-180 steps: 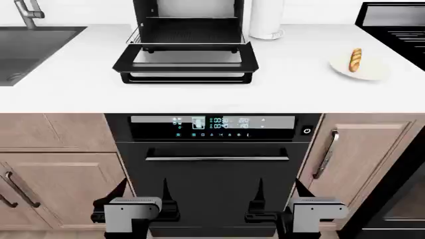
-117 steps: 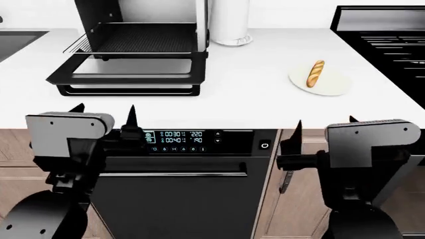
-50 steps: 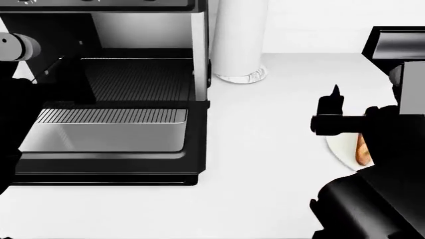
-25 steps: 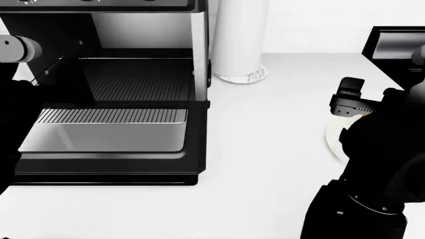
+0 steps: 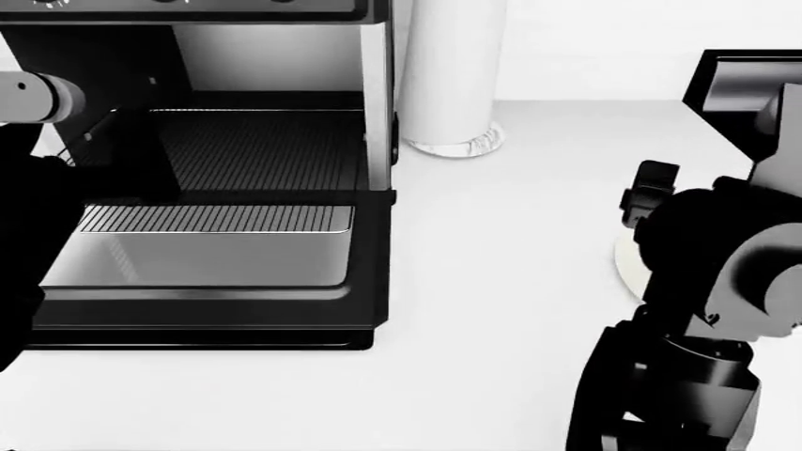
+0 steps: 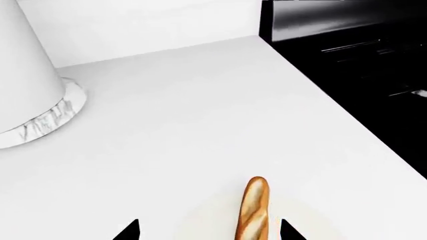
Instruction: Place the baguette on the rack of the toaster oven.
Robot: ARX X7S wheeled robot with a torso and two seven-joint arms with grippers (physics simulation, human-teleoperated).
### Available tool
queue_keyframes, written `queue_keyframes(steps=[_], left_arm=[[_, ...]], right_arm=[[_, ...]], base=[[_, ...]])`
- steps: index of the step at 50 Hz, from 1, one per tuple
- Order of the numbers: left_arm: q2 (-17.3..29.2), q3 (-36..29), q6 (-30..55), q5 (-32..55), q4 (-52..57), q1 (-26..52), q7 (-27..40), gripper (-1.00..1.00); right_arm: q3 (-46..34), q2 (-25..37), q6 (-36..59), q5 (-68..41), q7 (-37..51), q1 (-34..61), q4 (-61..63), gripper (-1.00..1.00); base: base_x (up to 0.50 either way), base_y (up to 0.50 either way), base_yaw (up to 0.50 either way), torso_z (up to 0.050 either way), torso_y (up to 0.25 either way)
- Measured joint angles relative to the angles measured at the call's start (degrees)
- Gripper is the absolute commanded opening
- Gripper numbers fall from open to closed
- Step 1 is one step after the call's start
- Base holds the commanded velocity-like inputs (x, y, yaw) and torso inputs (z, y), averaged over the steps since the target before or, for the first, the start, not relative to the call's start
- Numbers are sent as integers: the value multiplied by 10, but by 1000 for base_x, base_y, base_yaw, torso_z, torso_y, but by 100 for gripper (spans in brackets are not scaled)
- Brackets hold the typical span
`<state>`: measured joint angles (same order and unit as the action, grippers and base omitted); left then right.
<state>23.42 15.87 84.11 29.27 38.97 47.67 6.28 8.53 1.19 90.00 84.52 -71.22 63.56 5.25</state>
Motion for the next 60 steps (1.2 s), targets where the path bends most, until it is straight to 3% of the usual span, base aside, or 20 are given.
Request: queue_keyframes(steps=[60], left_arm=[[7, -2, -17, 20, -12, -20, 11, 100]], right_arm=[[-17, 3, -4, -105, 177, -58, -39, 100]], base=[[0, 0, 0, 0, 0]])
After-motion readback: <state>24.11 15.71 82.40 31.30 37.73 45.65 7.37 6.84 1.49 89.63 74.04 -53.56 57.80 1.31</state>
